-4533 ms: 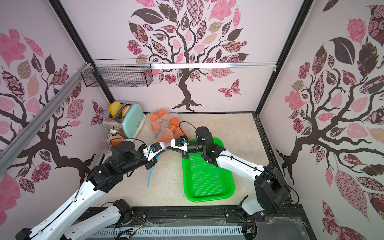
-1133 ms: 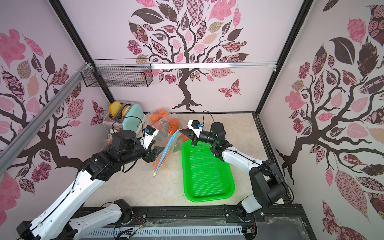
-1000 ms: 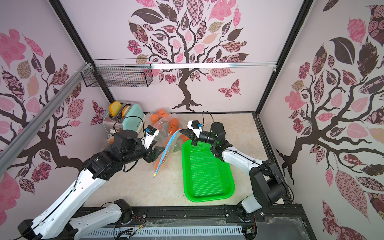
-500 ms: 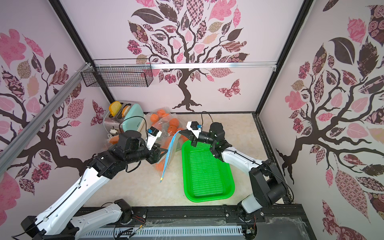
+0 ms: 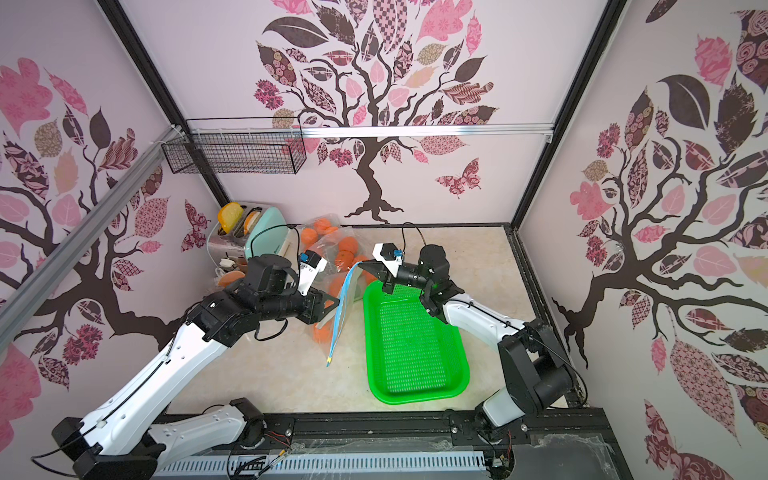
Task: Open the zip-top bag and take out the orange
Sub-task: Open the zipper of the food storage bag at the center of the board.
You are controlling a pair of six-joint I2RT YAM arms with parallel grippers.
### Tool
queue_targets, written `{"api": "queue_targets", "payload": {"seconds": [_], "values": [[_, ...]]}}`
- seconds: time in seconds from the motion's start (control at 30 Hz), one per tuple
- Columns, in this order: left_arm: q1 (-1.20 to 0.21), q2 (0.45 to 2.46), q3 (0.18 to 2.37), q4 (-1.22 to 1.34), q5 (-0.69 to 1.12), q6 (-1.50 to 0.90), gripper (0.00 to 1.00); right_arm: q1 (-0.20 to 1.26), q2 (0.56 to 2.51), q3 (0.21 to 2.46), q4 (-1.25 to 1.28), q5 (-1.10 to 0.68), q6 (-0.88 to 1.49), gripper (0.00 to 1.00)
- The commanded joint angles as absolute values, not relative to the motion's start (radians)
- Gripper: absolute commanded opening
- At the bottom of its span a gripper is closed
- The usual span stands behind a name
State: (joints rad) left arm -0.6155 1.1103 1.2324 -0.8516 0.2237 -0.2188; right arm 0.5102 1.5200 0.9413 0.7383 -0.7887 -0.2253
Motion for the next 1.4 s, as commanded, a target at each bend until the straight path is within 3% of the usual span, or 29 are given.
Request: {"api": "queue_targets", "payload": {"seconds": [0.0, 0.23, 0.67, 0.97, 1.0, 1.07, 1.1, 1.17, 1.27, 1.37], "values": [[-0.612, 1.132, 1.218, -0.842, 0.262, -0.238, 0.42, 0.517, 1.509, 0.951, 0.730, -0.797, -0.233, 0.00], [-0.613, 1.164, 1.205, -0.827, 0.285, -0.248, 0.27, 0.519, 1.516, 0.954, 0.724, -0.796, -0.236, 0.00], [-0.613, 1.161, 1.155, -0.721, 0.388, -0.293, 0.26, 0.519, 1.522, 0.958, 0.706, -0.793, -0.244, 0.00], [-0.612, 1.137, 1.150, -0.752, 0.260, -0.268, 0.00, 0.520, 1.510, 0.957, 0.699, -0.781, -0.244, 0.00], [-0.612, 1.133, 1.153, -0.755, 0.237, -0.275, 0.00, 0.521, 1.507, 0.958, 0.701, -0.773, -0.237, 0.07], [-0.612, 1.134, 1.167, -0.768, 0.222, -0.270, 0.00, 0.520, 1.494, 0.963, 0.698, -0.737, -0.198, 0.45], [-0.611, 1.137, 1.179, -0.778, 0.225, -0.265, 0.00, 0.520, 1.483, 0.964, 0.698, -0.713, -0.178, 0.59], [-0.611, 1.142, 1.209, -0.805, 0.235, -0.244, 0.00, 0.520, 1.441, 0.963, 0.680, -0.620, -0.108, 0.77], [-0.611, 1.135, 1.229, -0.830, 0.246, -0.219, 0.00, 0.520, 1.349, 0.971, 0.585, -0.406, 0.103, 0.84], [-0.612, 1.127, 1.226, -0.821, 0.256, -0.217, 0.00, 0.520, 1.247, 0.957, 0.470, -0.311, 0.279, 0.81]]}}
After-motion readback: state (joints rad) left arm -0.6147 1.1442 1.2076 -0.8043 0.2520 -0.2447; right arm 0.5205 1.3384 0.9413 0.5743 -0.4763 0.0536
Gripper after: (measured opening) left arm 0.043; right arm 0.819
